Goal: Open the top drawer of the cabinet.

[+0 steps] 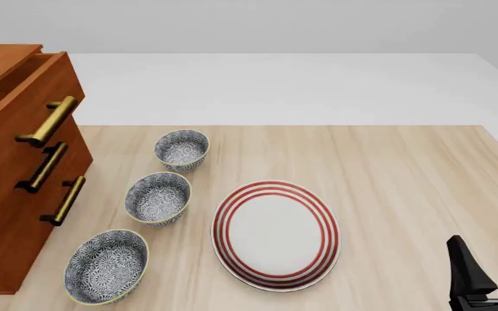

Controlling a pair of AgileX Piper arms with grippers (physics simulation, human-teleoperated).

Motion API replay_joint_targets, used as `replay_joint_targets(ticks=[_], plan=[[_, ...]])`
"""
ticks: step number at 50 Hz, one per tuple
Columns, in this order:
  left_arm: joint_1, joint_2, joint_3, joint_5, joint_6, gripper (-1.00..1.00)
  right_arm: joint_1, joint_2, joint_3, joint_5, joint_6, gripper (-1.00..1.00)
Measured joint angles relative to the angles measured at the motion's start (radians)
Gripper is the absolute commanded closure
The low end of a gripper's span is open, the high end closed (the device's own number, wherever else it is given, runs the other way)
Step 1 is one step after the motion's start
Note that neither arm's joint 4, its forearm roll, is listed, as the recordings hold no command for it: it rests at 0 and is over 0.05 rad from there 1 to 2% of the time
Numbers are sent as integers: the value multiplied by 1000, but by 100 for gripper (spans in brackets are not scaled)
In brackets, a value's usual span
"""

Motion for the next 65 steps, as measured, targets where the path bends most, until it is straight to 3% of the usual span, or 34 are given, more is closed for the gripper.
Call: replay_joint_targets(ticks=[15, 25, 35, 65], plan=[[50, 98, -163, 164, -218, -100, 0, 0, 0, 0, 0, -100], [66, 162, -205, 221, -318, -100, 0, 0, 0, 0, 0, -100], [77, 212, -187, 230, -363, -100, 0, 0, 0, 0, 0, -100], [72, 336, -145, 203, -400, -100, 0, 0, 0, 0, 0, -100]])
